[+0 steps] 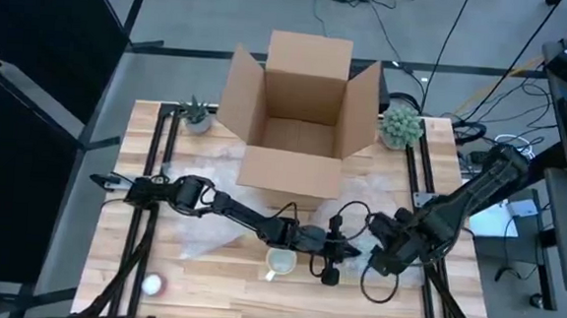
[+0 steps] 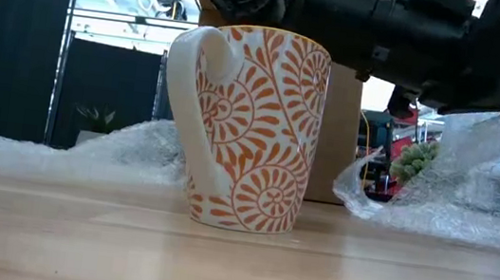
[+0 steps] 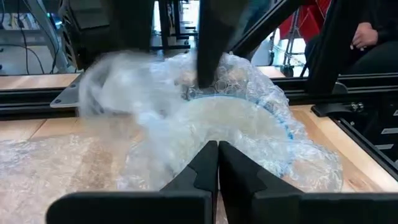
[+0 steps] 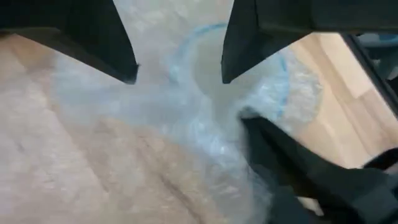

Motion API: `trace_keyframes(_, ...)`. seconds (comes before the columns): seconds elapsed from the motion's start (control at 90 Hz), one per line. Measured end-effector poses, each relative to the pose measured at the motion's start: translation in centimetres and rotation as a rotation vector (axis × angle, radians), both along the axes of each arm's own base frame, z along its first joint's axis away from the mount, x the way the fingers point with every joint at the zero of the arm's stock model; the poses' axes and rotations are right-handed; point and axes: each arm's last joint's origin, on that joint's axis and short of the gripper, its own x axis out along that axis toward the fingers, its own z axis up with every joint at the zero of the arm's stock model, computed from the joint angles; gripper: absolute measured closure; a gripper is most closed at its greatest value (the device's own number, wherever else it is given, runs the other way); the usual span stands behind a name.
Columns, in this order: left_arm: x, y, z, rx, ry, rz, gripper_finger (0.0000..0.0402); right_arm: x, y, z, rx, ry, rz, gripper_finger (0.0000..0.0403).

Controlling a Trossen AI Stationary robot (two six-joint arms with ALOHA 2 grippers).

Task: Wrap mug
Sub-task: Wrap the red cup with the bubble wrap

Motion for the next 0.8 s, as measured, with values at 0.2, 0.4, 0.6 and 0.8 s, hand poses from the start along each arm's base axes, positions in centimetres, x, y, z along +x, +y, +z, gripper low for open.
trace_keyframes(0.2, 0.0, 0.0, 0.0, 0.000, 0.000, 0.000, 0.0402, -1.2, -1.5, 0.4, -0.163, -0.018, -0.124, 0.0184)
trace_keyframes(0.4, 0.0, 0.0, 0.0, 0.000, 0.000, 0.000, 0.0402, 0.4, -0.5, -1.3, -0.214, -0.074, -0.106, 0.0184)
trace_keyframes(0.6, 0.0, 0.0, 0.0, 0.000, 0.000, 0.000, 0.0402, 1.5, 1.4, -3.1, -0.161, 0.016, 0.006, 0.0184)
trace_keyframes(0.8, 0.0, 0.0, 0.0, 0.001, 0.001, 0.000, 0.0402, 1.0, 2.6, -3.2, -0.074, 0.042, 0.059, 0.0184)
